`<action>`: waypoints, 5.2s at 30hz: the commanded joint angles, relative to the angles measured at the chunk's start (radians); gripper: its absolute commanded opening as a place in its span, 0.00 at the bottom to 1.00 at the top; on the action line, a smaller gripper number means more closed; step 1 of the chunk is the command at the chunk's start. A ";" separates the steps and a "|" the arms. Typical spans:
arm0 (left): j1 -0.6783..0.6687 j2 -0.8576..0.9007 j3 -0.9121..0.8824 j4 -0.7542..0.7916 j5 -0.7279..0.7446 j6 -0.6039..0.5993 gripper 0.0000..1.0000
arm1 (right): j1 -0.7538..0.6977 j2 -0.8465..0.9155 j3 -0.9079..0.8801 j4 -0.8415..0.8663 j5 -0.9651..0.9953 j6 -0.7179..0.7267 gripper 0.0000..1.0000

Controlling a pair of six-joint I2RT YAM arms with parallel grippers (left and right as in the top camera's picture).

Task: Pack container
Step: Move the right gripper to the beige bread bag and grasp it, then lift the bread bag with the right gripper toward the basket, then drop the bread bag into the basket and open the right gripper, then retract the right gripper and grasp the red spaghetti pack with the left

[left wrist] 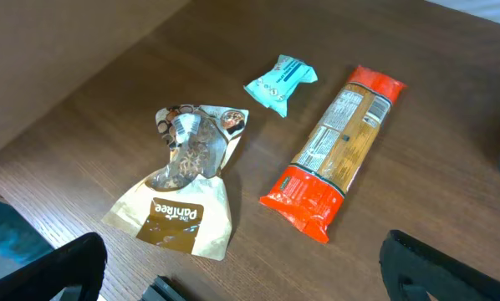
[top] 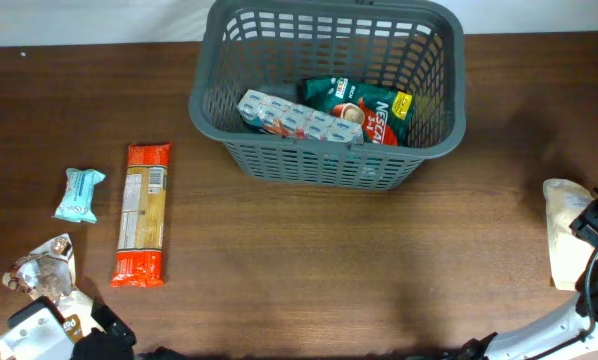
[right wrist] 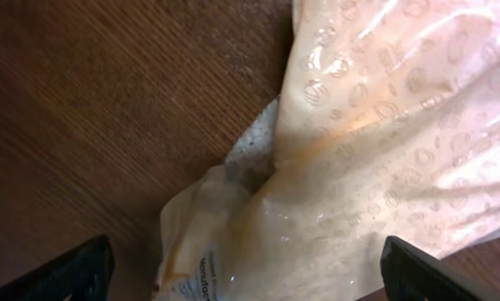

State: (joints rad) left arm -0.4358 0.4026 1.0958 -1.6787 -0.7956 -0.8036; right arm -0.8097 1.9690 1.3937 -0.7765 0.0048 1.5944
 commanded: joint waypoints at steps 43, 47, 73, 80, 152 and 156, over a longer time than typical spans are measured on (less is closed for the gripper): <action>0.002 -0.002 0.003 0.002 -0.011 -0.018 0.99 | 0.019 0.327 -0.003 -0.004 0.018 0.311 0.03; 0.002 -0.002 0.003 0.002 -0.011 -0.018 0.99 | 0.019 0.379 -0.003 0.000 0.034 0.170 0.03; 0.002 -0.002 0.003 0.002 -0.012 -0.018 0.99 | 0.169 0.169 0.154 -0.029 -0.544 -1.928 0.04; 0.002 -0.002 0.003 0.002 -0.012 -0.018 0.99 | 0.169 -0.033 0.652 -0.394 -0.539 -1.928 0.04; 0.616 1.207 0.515 0.748 0.695 0.489 0.94 | 0.855 -1.012 0.816 -0.922 0.462 -1.344 0.99; 0.640 1.266 0.515 0.837 0.695 0.539 0.94 | 0.855 -1.133 0.284 -0.863 0.472 -1.374 0.99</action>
State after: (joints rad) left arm 0.1837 1.6470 1.5890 -0.8776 -0.1432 -0.3279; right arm 0.0483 0.8684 1.9175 -1.6802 0.4427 0.2256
